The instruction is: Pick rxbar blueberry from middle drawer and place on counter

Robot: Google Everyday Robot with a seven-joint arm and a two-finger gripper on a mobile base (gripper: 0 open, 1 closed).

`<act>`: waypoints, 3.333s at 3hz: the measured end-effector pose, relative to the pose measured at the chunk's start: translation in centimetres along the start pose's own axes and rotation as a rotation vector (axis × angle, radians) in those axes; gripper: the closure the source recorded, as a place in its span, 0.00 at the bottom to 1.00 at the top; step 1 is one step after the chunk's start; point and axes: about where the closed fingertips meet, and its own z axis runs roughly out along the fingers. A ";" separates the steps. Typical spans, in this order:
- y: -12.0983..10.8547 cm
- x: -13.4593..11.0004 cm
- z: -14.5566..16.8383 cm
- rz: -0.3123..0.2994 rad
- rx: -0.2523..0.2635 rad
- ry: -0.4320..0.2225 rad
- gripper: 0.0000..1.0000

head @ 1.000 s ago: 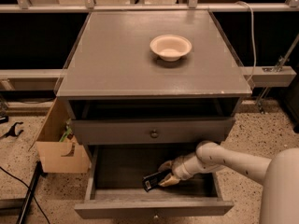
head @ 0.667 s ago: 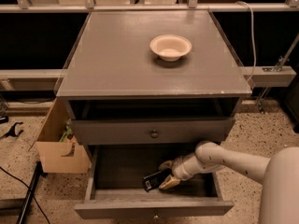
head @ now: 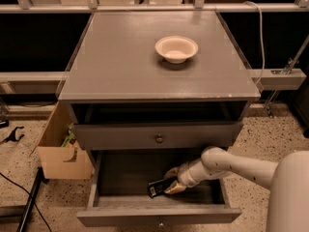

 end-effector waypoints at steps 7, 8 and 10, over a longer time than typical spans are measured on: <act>0.1 -3.3 -3.7 0.145 0.056 0.057 1.00; 0.9 -4.6 -6.2 0.200 0.082 0.078 1.00; 3.0 -7.8 -12.8 0.263 0.143 0.113 1.00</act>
Offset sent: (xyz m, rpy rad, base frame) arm 0.0026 -0.0060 0.0029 -0.0168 -0.0208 -0.0231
